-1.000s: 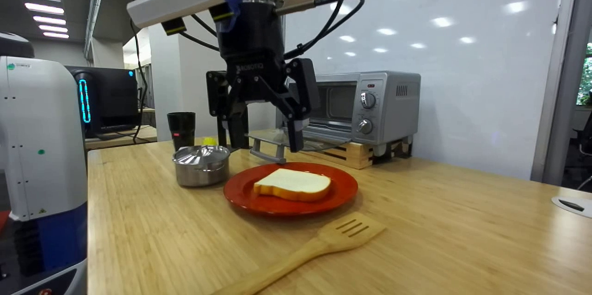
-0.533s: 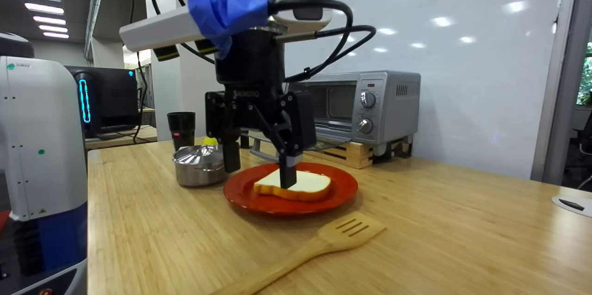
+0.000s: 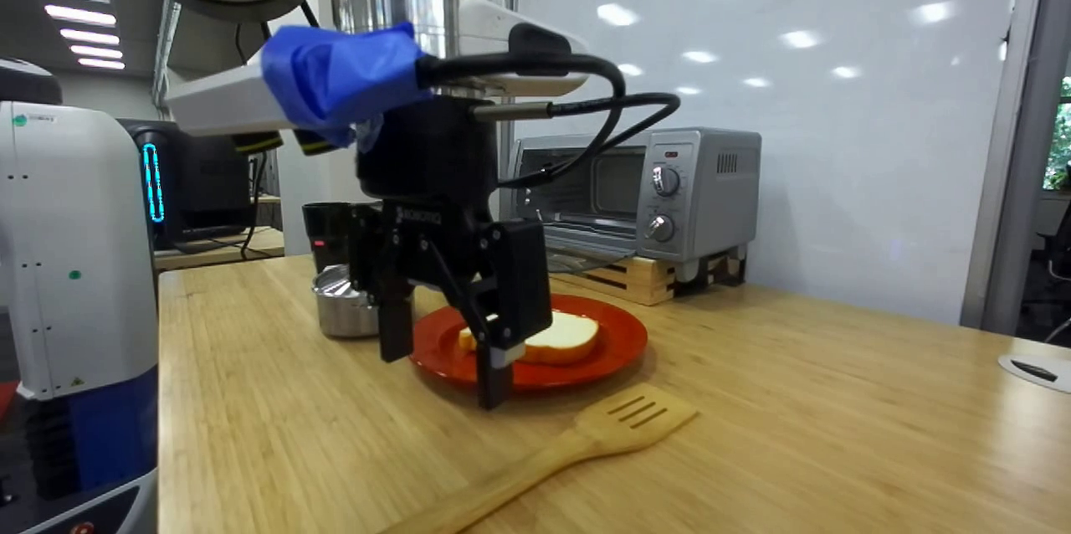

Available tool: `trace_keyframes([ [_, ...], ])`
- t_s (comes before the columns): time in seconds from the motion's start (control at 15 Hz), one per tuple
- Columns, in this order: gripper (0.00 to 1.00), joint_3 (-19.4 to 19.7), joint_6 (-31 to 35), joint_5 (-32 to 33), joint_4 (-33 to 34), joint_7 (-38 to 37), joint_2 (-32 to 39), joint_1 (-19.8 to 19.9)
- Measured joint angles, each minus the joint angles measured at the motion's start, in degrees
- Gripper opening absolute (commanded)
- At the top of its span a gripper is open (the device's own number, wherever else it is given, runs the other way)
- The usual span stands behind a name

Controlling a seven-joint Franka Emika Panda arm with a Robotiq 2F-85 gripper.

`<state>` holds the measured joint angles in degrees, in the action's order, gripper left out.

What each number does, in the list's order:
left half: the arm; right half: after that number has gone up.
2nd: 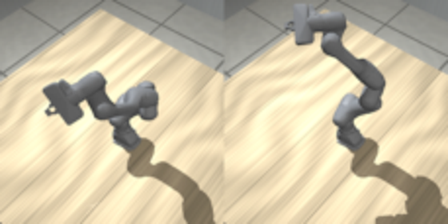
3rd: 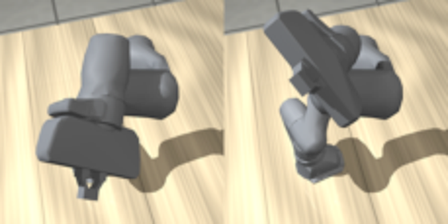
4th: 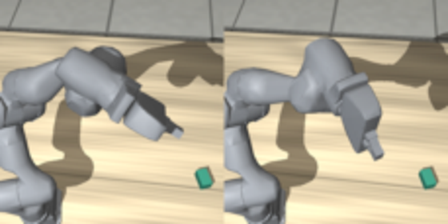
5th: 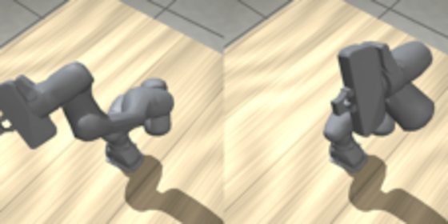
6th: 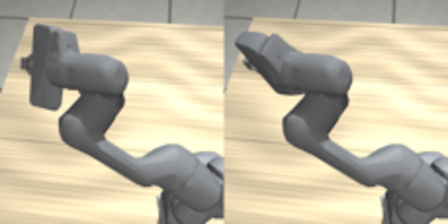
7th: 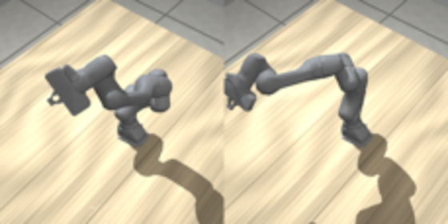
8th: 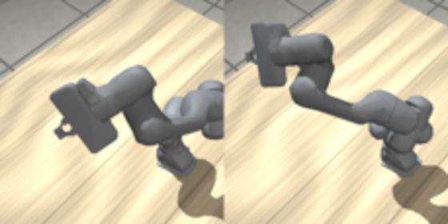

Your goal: Open the oven door, pick up the slice of bread from the red plate using the wooden spatula and put it in the oven, close the oven door

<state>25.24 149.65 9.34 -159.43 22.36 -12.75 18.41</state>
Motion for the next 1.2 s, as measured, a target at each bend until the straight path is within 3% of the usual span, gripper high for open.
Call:
trace_keyframes([
  [0.93, 0.99, 1.7, 9.7, -7.7, 0.0, 1.6, 12.1, 0.6],
  [1.0, 0.8, 1.7, 10.1, -7.9, 0.0, 1.6, 12.4, 0.6],
  [1.2, 0.65, 1.7, 10.7, -7.9, 0.0, 1.6, 13.3, 0.5],
])
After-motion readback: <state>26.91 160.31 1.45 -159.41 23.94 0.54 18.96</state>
